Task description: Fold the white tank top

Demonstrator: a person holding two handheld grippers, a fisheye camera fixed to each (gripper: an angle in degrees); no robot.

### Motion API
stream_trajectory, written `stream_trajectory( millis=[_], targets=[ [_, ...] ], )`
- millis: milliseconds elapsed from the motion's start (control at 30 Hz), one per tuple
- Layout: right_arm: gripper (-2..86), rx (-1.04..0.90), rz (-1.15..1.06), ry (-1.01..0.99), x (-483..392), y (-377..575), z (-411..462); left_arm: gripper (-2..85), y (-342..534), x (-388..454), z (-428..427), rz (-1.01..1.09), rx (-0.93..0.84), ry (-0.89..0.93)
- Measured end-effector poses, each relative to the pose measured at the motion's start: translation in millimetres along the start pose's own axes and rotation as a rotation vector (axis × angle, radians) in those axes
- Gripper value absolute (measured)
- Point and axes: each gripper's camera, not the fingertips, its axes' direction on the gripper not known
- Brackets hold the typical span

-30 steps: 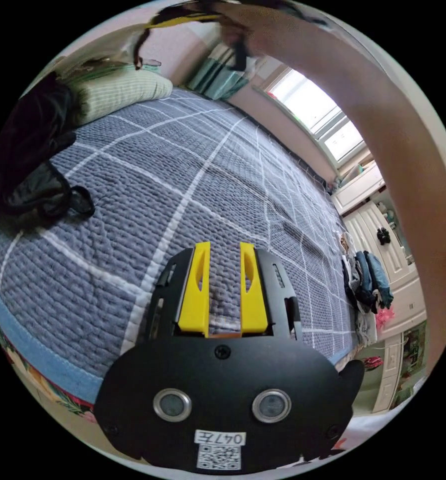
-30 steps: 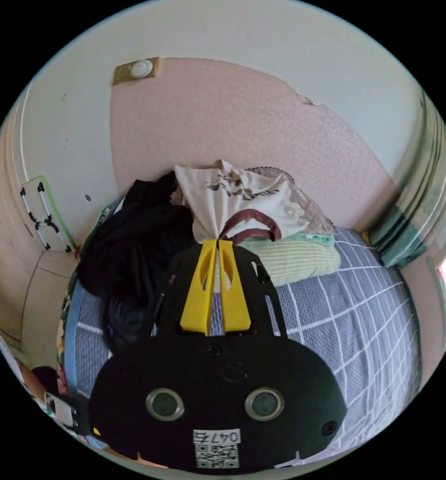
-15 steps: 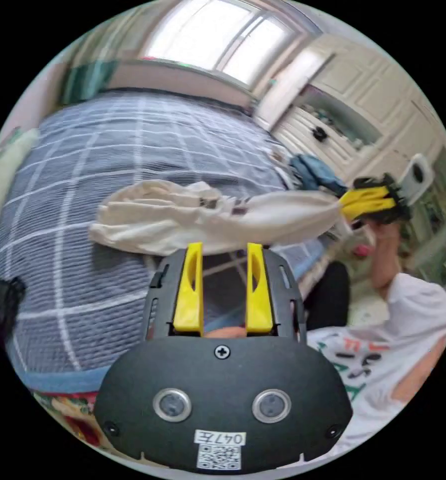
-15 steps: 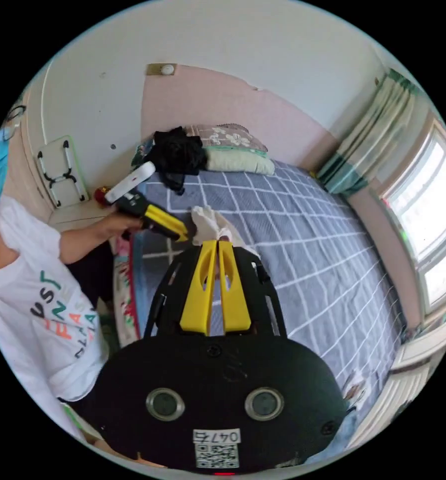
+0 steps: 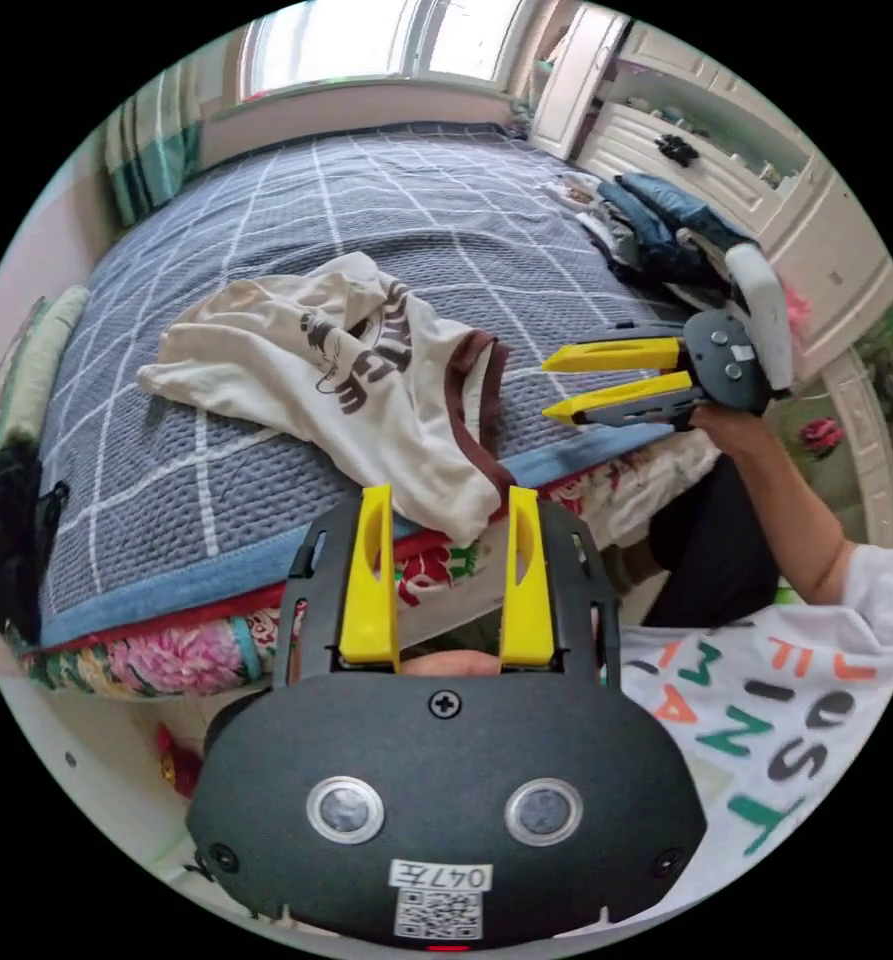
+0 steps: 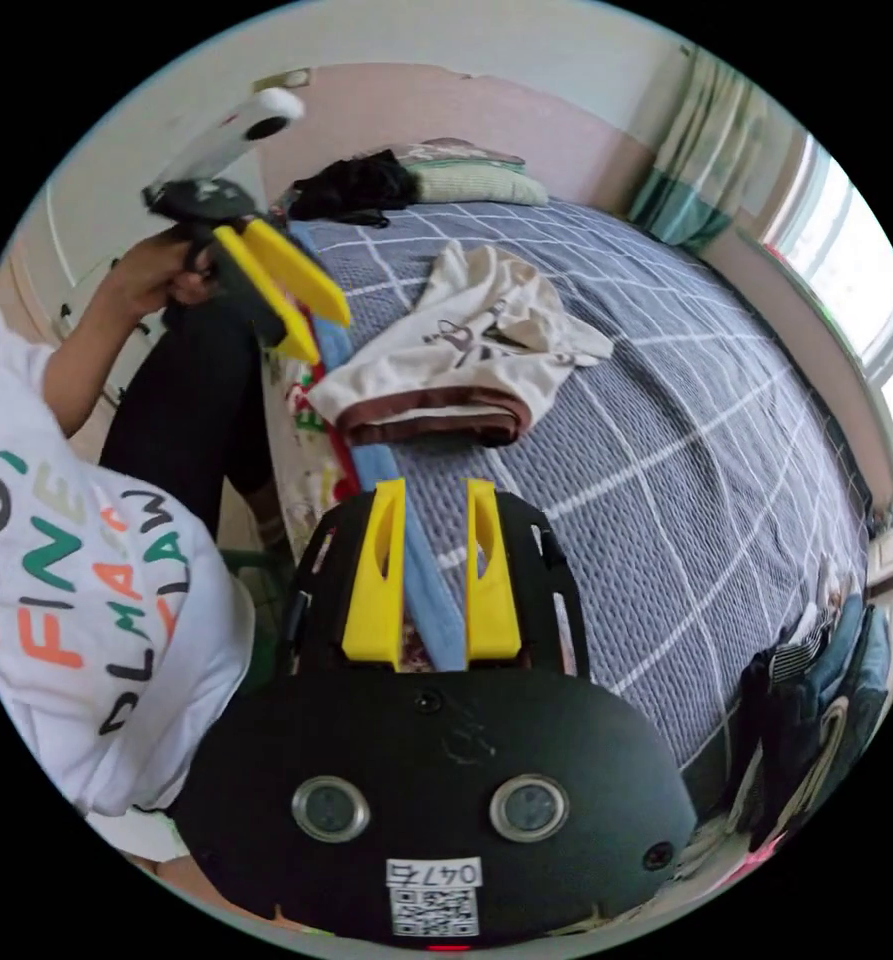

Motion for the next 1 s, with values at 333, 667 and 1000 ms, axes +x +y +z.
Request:
stream_trajectory(
  millis=[333, 667, 1000],
  targets=[
    [0.3, 0.132, 0.065, 0.063, 45, 5, 0, 1.2, -17, 34, -4, -0.061, 0.054, -0.199],
    [0.0, 0.209, 0.045, 0.128, 50, 118, -174, 5.6, -29, 42, -69, 0.086, 0.065, 0.235],
    [3.9, 0.071, 0.262, -0.045, 43, 244, -161, 13.5, -8, 42, -47, -0.038, -0.029, 0.206]
  ],
)
